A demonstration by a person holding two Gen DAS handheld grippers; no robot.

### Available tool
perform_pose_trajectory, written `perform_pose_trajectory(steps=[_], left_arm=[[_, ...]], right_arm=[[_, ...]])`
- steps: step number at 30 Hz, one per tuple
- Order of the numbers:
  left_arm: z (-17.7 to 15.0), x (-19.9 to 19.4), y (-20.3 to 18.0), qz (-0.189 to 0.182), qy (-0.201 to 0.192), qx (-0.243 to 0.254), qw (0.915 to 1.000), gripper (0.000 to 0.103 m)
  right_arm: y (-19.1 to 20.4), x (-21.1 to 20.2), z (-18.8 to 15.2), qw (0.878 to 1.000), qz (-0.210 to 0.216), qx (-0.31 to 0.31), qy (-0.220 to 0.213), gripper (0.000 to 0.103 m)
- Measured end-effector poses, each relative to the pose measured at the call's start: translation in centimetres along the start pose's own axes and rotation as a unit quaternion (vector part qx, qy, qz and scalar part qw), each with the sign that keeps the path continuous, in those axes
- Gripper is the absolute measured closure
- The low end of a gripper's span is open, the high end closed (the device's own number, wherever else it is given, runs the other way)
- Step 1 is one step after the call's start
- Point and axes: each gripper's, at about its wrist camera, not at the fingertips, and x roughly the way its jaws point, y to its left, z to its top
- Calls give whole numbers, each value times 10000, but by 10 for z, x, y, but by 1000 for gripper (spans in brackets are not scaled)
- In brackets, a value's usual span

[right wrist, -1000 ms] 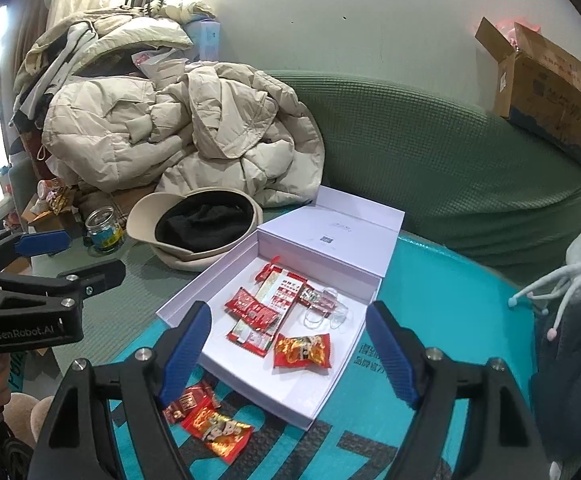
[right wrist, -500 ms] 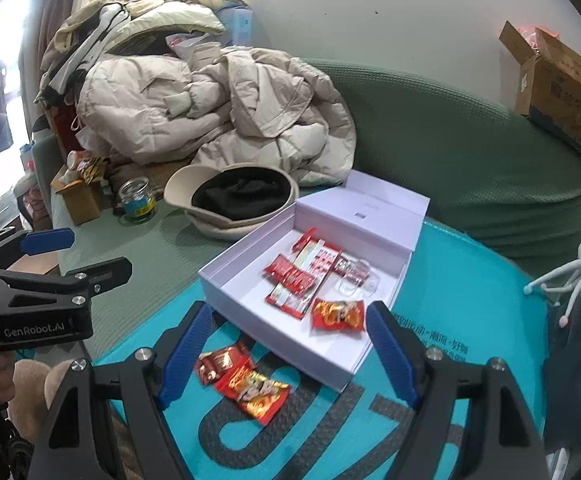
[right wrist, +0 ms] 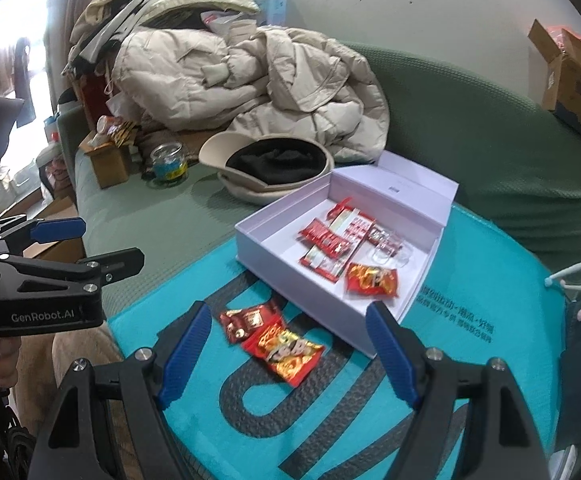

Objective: Organize objects
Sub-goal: 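Move both tools back from the box toward the two snacks on the mat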

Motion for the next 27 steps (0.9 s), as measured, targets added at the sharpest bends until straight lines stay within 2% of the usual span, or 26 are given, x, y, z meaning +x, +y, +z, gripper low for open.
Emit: perform_pose_trajectory(steps=[12,19,24,27], left_arm=[[-24,27,1,41,336,-50,9994,15],[-30,48,-5,-22,537,20,9986,15],[-31,69,-13,0,714,134,9974,15],[-30,80,-18,-68,814,168,9965,15]], right_arm=[[16,20,-28,9982,234,-528,161,23],[18,41,-38,9952,505,-751,375,23],[20,60,-45,9910,488,-1129,526,23],[15,68,-46,9907,524,-1135,534,23]])
